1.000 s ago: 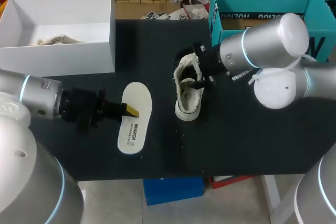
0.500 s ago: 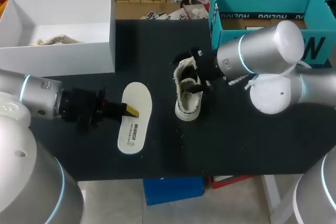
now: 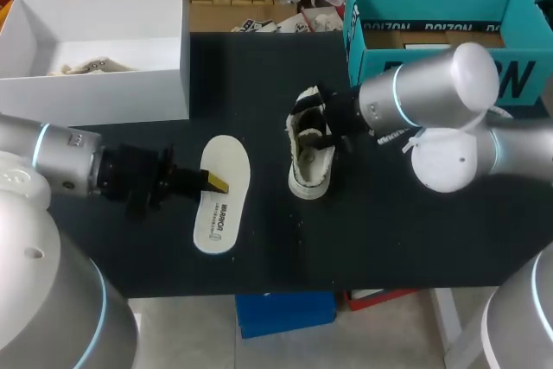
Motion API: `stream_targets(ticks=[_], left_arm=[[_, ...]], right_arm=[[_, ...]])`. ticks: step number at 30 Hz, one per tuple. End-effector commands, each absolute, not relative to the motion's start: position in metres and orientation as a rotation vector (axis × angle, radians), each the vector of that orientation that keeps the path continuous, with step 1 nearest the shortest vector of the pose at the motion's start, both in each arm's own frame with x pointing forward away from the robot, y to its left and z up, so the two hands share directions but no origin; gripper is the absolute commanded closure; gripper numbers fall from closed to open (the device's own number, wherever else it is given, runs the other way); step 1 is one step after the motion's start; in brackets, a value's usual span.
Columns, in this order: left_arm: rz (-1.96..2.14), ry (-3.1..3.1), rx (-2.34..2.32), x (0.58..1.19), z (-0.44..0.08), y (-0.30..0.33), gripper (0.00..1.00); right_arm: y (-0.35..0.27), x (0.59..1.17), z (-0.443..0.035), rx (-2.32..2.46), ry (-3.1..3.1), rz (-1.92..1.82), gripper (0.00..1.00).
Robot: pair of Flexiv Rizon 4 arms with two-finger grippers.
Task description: Take the shoe out of the shoebox, open the shoe tongue, remove and reinsert the insole, then place the shoe into the shoebox
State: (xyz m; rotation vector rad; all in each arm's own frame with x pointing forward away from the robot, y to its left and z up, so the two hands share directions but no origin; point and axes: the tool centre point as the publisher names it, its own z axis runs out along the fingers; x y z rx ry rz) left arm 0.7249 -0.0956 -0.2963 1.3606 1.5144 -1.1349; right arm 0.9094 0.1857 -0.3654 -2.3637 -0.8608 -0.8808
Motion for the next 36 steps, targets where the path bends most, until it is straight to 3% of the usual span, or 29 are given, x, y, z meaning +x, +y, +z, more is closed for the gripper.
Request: stream_targets(ticks=[1,6,10,36], left_arm=[[-1.131,1.517,1.364,0.724,-0.295,-0.095,1.00],[-1.131,1.517,1.364,0.724,-0.295,-0.095,1.00],[-1.131,1.517,1.364,0.724,-0.295,-0.095,1.00],[-1.131,1.517,1.364,0.724,-0.295,-0.095,1.00]], right_arm=[[0.188,0.909,-0.369,-2.703,-0.725,-1.154,0.57],[0.184,0.911,-0.365,-2.708,-0.732,-1.165,0.74],[0.183,0.912,-0.362,-2.708,-0.744,-1.166,1.00],[0.216,0.942,-0.325,-2.662,-1.006,-1.052,1.00]])
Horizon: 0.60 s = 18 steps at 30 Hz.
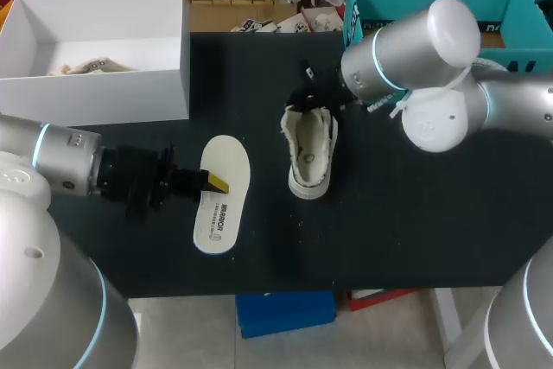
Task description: Take the shoe out of the shoebox, open the shoe tongue, remove and reinsert the insole, then place the shoe into the shoebox
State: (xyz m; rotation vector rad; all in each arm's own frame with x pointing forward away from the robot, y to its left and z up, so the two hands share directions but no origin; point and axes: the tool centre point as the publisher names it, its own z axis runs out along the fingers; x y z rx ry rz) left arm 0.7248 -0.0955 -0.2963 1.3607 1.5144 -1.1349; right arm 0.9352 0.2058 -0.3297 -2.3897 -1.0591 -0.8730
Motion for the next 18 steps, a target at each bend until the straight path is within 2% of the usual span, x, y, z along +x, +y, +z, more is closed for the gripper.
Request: stream_targets(ticks=[1,18], left_arm=[[-1.131,1.517,1.364,0.724,-0.295,-0.095,1.00],[-1.131,1.517,1.364,0.724,-0.295,-0.095,1.00]], right_arm=[[0.218,0.945,-0.324,-2.658,-1.018,-1.049,1.00],[0.226,0.971,-0.337,-2.638,-1.086,-0.920,1.00]])
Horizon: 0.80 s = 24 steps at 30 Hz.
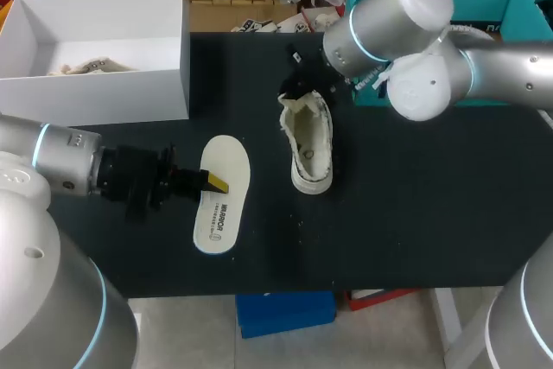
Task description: Take the shoe out of the shoebox, open the shoe tongue, remove and reinsert the insole, then place the shoe into the shoebox
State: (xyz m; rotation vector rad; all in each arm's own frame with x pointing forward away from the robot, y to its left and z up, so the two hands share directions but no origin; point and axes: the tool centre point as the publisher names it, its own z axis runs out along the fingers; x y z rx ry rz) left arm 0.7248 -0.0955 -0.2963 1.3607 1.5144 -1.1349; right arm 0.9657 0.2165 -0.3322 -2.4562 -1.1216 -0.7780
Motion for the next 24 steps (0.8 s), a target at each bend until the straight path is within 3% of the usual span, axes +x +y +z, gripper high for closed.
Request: stream_targets(ticks=[1,24], left_arm=[[-1.131,1.517,1.364,0.724,-0.295,-0.095,1.00],[-1.131,1.517,1.364,0.724,-0.295,-0.095,1.00]], right_arm=[[0.227,0.972,-0.338,-2.636,-1.090,-0.913,1.00],[0.241,0.980,-0.381,-2.573,-1.106,-0.779,1.00]])
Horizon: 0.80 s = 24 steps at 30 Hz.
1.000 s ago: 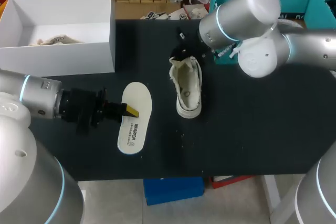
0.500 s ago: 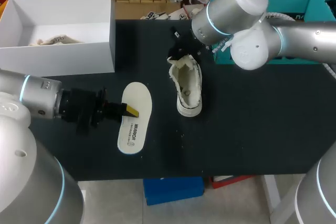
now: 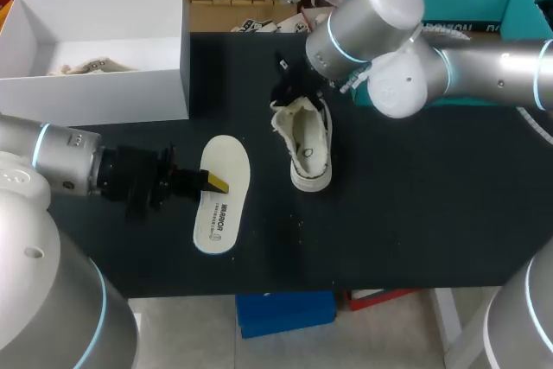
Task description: Take the shoe out of the shoebox, open the shoe tongue, remove and reinsert the insole, then place the shoe into the shoebox
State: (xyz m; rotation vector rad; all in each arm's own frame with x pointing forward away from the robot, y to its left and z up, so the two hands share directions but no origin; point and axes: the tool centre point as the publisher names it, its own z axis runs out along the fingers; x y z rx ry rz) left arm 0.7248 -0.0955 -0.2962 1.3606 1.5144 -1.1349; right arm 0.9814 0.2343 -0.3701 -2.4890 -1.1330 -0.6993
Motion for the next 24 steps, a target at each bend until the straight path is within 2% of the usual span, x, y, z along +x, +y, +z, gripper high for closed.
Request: stream_targets(ticks=[1,11,12,13,14,24], left_arm=[[-1.131,1.517,1.364,0.724,-0.295,-0.095,1.00],[-1.131,1.517,1.364,0.724,-0.295,-0.095,1.00],[-1.131,1.517,1.364,0.724,-0.295,-0.095,1.00],[-1.131,1.517,1.364,0.724,-0.295,-0.095,1.00],[-1.131,1.517,1.364,0.724,-0.295,-0.095,1.00],[-1.131,1.517,1.364,0.724,-0.295,-0.095,1.00]], right_arm=[[0.241,0.980,-0.382,-2.572,-1.103,-0.776,1.00],[0.236,0.979,-0.382,-2.562,-1.080,-0.788,1.00],[0.235,0.978,-0.381,-2.562,-1.076,-0.792,0.78],[0.234,0.976,-0.379,-2.563,-1.071,-0.804,0.26],[0.234,0.975,-0.378,-2.561,-1.065,-0.812,0.02],[0.225,0.960,-0.357,-2.539,-1.013,-0.934,0.00]])
